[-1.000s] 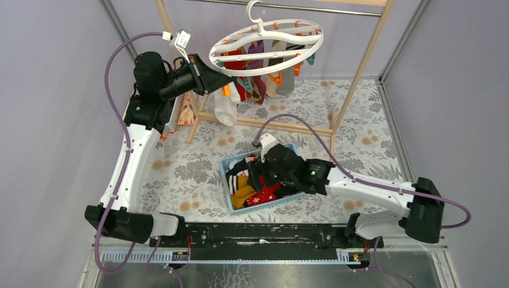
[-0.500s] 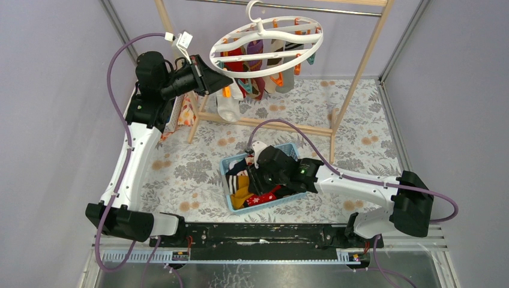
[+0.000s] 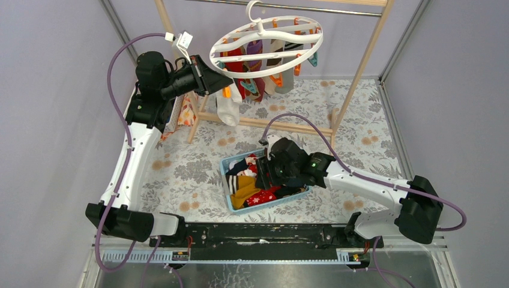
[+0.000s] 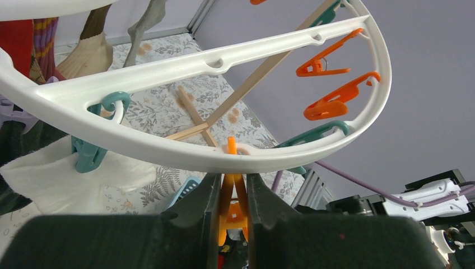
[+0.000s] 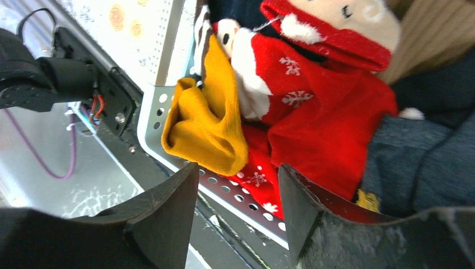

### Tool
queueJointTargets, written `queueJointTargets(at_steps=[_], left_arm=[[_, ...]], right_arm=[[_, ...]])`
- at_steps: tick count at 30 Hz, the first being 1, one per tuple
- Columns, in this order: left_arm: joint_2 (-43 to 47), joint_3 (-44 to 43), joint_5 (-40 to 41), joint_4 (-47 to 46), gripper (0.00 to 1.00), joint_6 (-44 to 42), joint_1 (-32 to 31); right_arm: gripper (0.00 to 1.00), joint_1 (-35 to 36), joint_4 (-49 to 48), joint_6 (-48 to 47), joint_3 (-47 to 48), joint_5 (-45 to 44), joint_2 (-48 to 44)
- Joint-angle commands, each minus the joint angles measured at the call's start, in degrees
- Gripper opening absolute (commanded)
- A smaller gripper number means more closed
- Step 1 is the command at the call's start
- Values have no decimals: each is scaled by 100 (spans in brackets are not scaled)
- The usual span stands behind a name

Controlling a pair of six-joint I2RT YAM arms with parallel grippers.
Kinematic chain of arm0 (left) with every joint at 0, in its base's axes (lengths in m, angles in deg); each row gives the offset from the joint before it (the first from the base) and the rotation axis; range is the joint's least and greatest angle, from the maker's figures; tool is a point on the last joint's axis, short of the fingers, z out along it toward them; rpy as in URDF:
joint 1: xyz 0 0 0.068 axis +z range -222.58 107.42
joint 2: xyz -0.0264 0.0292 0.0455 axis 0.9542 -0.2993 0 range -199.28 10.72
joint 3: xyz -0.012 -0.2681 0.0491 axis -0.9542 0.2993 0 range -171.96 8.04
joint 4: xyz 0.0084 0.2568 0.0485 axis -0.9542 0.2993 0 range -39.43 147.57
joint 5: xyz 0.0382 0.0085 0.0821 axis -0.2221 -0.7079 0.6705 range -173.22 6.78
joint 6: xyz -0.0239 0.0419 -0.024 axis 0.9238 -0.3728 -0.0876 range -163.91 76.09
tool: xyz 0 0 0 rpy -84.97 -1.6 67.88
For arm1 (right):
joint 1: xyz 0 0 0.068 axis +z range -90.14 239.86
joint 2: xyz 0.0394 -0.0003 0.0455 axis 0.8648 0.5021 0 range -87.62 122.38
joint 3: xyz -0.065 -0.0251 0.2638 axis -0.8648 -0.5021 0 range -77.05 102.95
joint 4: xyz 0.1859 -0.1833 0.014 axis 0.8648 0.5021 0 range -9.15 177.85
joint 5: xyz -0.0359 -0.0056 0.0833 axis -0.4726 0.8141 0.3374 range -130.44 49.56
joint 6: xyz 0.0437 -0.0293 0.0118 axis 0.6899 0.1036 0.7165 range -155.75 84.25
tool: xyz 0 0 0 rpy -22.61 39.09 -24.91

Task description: Clip the socks to the hanger

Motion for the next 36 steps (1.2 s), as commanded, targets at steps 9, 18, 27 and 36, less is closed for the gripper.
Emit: queueJointTargets(at_steps=[9, 18, 27, 36], left_arm=[[11, -119, -15, 29, 5, -171, 41], [26, -126, -49, 58, 4, -249, 71], [59, -83, -95, 56, 4, -271, 110], [74, -76, -94, 57, 4, -284, 120]], right_arm=[[47, -537, -1764, 605, -457, 1641, 185], [40, -629, -1880, 708, -425, 1899, 511], [26, -634, -1846, 643, -405, 1938, 640], [0, -916, -662, -13, 513, 1564, 59]])
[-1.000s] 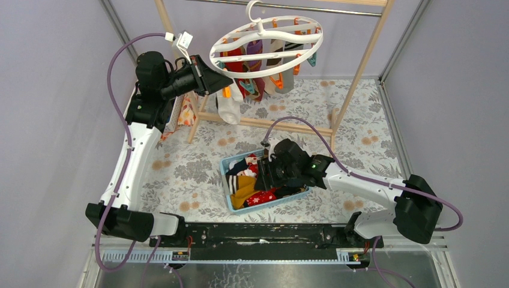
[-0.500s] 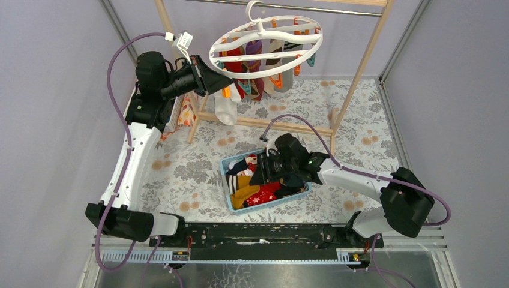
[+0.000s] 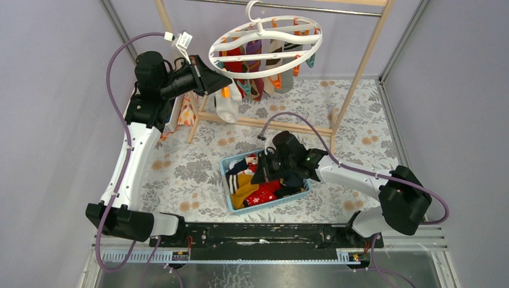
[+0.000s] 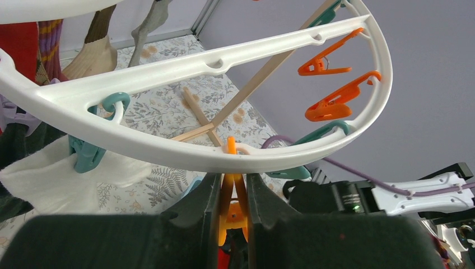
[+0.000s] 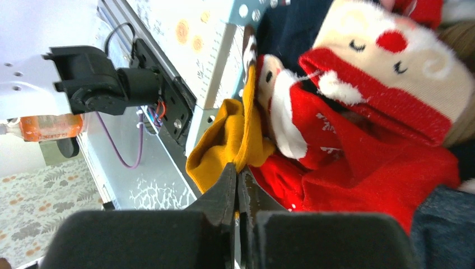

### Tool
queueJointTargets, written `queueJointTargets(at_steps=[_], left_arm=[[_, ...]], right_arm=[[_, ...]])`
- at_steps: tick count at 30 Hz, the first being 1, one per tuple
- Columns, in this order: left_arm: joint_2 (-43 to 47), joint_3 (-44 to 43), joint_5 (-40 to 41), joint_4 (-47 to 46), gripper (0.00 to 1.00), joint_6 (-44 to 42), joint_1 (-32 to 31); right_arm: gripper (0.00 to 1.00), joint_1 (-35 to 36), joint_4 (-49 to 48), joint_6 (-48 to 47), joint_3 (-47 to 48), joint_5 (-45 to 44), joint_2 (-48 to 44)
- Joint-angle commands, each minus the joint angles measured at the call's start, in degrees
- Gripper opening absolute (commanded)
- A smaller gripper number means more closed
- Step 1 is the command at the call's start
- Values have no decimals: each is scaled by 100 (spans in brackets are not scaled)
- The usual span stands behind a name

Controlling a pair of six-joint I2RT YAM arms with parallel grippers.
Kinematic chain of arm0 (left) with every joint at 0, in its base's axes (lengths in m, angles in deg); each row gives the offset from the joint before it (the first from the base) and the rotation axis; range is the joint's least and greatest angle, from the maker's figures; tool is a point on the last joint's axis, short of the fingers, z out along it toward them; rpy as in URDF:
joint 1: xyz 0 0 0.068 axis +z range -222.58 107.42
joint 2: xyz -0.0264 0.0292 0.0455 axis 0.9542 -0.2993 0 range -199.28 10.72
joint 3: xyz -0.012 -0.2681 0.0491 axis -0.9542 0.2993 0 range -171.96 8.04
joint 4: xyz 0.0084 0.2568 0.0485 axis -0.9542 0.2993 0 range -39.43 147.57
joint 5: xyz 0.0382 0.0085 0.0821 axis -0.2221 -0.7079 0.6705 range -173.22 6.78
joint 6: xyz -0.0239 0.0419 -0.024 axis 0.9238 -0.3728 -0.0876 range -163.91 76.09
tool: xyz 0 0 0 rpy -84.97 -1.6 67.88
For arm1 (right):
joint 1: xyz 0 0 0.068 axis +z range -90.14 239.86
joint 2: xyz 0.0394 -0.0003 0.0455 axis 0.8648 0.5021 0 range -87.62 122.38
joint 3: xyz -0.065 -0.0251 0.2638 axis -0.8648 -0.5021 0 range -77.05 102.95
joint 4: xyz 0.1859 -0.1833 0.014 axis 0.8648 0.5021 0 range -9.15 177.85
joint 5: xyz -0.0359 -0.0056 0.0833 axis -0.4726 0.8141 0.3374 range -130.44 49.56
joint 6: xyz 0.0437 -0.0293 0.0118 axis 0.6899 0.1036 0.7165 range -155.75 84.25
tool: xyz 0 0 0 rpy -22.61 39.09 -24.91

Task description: Clip the socks to the hanger

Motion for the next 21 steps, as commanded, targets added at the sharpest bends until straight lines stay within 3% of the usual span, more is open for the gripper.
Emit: queueJointTargets(at_steps=[1, 12, 13, 17, 21], left_arm=[[72, -76, -53, 55, 4, -83, 67], [85, -16, -58, 18, 4, -81, 68], [76, -16, -56, 19, 4, -85, 71], [56, -35, -76, 7, 4, -66, 67], [38, -35, -74, 1, 4, -49, 67]], right_arm=[[0, -324, 672, -539, 638, -233, -666], [0, -766, 970, -524, -893, -487, -1752], [4, -764, 995, -510, -1048, -474, -1876], [45, -765, 1724, -895, -982, -661, -2155], [60, -766, 1799, -1534, -254, -1064, -2127]])
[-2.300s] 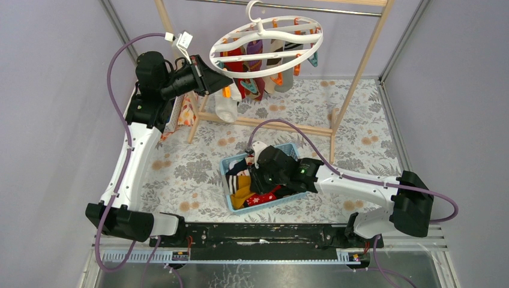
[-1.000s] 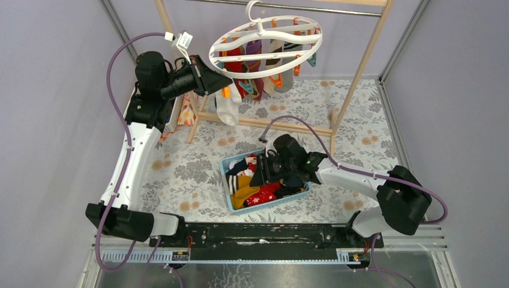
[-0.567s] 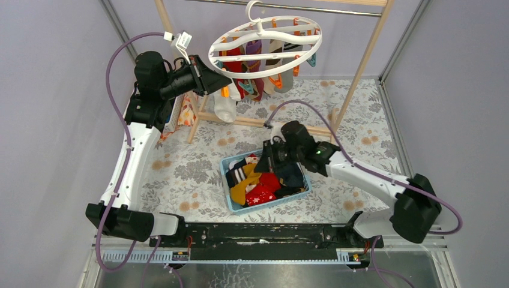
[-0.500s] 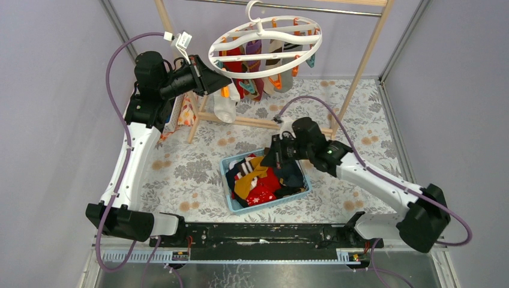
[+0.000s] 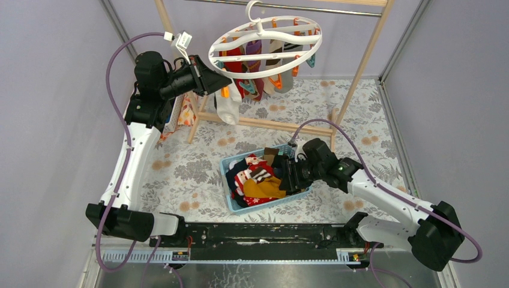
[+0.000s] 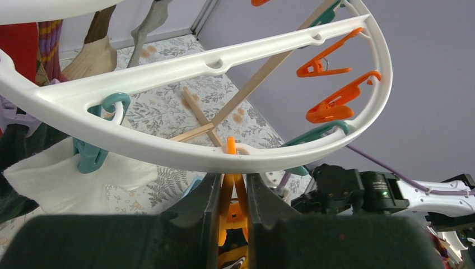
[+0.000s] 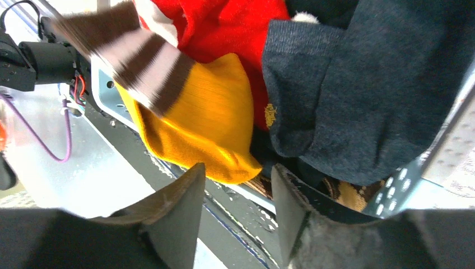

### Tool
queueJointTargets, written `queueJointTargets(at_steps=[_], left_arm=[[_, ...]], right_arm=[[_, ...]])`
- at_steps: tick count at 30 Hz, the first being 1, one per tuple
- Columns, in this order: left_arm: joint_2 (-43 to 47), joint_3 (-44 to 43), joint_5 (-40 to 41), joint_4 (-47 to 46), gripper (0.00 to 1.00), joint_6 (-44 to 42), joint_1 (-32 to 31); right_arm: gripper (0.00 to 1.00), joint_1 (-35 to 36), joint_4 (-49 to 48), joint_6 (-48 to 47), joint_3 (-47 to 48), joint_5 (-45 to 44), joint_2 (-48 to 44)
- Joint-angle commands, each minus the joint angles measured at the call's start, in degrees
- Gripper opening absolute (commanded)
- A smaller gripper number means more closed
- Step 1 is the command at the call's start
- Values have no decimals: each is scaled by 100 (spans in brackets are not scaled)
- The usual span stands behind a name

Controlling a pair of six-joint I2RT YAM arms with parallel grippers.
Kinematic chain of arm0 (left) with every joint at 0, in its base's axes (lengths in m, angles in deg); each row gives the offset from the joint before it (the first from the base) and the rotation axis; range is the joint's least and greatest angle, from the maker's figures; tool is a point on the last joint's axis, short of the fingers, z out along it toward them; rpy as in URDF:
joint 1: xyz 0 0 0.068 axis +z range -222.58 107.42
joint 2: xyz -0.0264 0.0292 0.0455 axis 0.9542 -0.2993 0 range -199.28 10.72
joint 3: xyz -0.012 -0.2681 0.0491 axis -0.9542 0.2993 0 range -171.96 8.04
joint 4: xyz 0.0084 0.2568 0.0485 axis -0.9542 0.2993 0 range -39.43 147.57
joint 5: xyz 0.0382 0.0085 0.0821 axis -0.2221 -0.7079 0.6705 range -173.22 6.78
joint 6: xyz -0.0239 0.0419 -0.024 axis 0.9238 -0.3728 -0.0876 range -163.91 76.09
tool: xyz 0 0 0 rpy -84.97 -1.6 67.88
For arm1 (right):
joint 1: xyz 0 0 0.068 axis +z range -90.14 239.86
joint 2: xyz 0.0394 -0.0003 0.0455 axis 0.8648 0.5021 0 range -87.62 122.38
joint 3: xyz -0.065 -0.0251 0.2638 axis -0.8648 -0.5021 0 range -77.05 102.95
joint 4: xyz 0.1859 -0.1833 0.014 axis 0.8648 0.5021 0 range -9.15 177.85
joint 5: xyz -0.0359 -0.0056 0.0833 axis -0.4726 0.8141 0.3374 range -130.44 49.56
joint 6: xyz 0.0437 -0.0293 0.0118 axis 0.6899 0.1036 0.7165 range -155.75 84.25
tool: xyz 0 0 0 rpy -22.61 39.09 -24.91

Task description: Clip the socks to the hanger

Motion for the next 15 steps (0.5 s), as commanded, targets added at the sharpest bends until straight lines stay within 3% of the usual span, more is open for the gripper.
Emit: queueJointTargets(at_steps=[1, 6, 15], left_arm=[[45, -31, -43, -1, 4, -29, 48], [84, -61, -43, 21, 4, -38, 48], [55, -90, -97, 67, 4, -55, 53]], right_arm=[[65, -16, -18, -846, 994, -428, -40], [78, -16, -373, -1690, 1568, -33, 581], [77, -18, -832, -2642, 1656, 916, 882]])
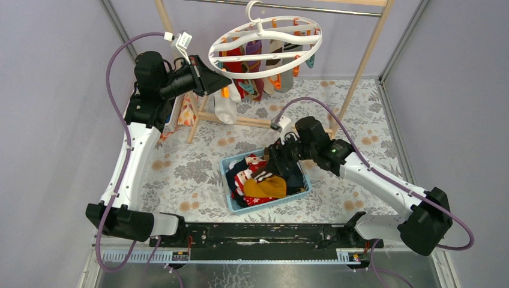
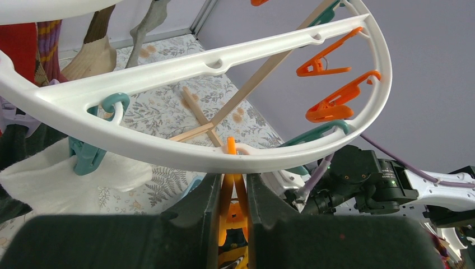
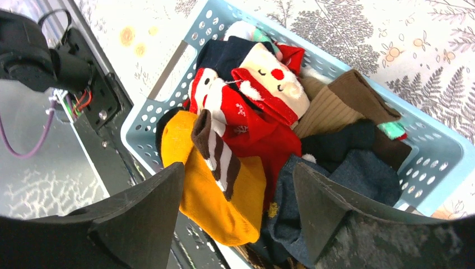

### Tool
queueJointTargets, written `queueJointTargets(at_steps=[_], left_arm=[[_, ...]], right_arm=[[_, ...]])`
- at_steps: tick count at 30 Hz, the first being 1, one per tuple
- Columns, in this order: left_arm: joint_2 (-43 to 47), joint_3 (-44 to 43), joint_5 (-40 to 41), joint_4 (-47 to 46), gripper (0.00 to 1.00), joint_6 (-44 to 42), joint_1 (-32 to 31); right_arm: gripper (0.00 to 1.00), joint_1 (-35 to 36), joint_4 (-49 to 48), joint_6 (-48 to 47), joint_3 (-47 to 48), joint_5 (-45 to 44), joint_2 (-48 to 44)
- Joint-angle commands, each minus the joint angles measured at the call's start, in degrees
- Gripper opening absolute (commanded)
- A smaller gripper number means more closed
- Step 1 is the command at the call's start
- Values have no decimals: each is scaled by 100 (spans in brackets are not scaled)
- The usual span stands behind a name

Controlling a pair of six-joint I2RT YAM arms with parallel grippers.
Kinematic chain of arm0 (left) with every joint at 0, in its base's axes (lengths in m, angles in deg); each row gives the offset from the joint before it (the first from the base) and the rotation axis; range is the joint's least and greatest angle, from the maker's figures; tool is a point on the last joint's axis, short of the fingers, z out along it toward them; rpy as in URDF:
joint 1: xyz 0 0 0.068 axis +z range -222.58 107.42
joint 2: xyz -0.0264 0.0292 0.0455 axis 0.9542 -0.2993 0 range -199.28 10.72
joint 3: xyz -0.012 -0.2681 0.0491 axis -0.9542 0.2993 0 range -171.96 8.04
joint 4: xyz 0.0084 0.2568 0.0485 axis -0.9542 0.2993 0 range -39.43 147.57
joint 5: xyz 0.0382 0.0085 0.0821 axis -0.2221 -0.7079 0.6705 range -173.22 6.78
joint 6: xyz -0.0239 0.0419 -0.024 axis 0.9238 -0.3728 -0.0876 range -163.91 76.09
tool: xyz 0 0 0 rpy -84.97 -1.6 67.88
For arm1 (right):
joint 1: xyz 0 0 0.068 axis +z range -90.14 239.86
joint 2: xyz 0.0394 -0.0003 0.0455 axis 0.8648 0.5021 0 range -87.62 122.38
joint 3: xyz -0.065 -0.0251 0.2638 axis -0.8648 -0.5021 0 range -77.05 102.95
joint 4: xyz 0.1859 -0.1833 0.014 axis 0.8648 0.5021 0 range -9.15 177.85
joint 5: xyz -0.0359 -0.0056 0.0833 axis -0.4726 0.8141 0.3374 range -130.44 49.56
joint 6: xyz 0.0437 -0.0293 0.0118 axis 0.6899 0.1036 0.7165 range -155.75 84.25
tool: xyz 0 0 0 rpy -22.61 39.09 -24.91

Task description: Clip the socks to the hanger

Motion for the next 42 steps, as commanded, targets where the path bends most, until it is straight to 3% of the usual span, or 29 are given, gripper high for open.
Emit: queueJointTargets(at_steps=[1, 13, 28, 30, 34, 35, 42], left_arm=[[55, -94, -67, 65, 4, -55, 47], [81, -133, -100, 86, 4, -53, 52], [64, -203, -140, 160, 4, -88, 73], [63, -207, -148, 161, 4, -81, 78], [79, -223, -167, 182, 4, -87, 95], [92, -217, -175, 195, 4, -96, 96], [73, -208, -351, 105, 4, -55, 122]], right_arm=[[76, -15, -345, -745, 204, 669, 48], [66, 74, -1286, -727, -204, 1009, 439], [57, 109, -1557, -639, -751, 1140, 321], [49, 108, -1678, -587, -781, 1062, 274], [6, 108, -2097, -329, -792, 1064, 190], [0, 107, -2205, -181, -793, 1076, 153], [0, 105, -3180, 642, -842, 1241, -398]])
